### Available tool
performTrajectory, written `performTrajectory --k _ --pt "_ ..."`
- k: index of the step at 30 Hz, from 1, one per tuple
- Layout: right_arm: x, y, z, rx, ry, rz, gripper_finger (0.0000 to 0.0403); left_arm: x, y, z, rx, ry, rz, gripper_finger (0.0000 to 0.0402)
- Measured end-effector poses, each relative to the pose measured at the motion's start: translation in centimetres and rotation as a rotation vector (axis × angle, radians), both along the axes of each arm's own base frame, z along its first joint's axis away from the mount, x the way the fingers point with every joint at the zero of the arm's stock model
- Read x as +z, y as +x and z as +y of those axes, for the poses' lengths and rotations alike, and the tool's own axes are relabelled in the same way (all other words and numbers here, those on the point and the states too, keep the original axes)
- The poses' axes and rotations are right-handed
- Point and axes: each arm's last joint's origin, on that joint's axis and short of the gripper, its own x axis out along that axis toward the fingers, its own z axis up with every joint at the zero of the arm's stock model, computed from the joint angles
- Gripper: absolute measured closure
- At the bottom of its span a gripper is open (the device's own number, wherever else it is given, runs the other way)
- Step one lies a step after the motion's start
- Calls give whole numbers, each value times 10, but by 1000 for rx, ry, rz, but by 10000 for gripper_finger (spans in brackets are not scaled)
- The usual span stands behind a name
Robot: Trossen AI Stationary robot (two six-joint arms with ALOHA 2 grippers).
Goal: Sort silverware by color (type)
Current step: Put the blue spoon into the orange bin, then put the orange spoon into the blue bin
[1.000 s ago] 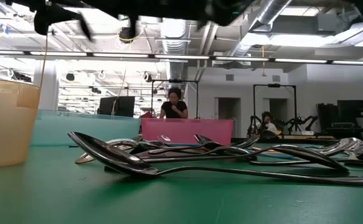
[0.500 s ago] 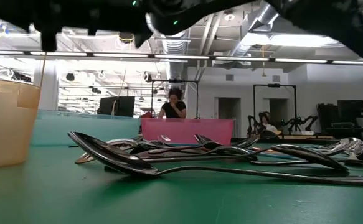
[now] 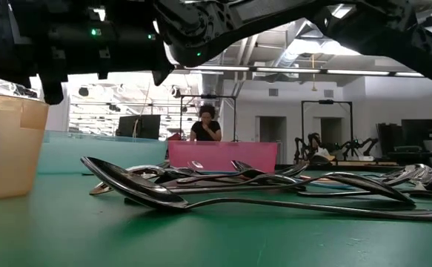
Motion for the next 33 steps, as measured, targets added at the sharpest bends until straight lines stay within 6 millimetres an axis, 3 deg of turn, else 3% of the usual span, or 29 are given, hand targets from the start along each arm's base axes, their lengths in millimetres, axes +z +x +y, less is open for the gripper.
performTrajectory --k 11,16,19,21,23,25,27,29,33 --pt "-2 0 -3 -27 -7 20 307 0 0 0 0 0 0 243" --pt "14 -3 -32 71 39 92 269 0 0 0 0 -20 -15 243" --pt "51 -18 -59 59 -53 174 257 0 0 0 -2 -20 -15 243" --pt "89 -38 -76 -3 -207 201 255 0 0 0 -8 -20 -16 243" --pt "140 -70 -89 -78 -403 215 257 0 0 -1 -22 -20 -15 243" --pt "205 -117 -101 -179 -568 202 261 0 0 -1 -45 -20 -16 243" --pt "241 -152 -114 -277 -655 225 266 0 1 -2 -79 -21 -16 243" --pt "257 -178 -126 -337 -673 295 270 0 1 -3 -109 -21 -16 243" --pt "246 -196 -145 -433 -561 538 274 0 2 -3 -121 -22 -16 243"
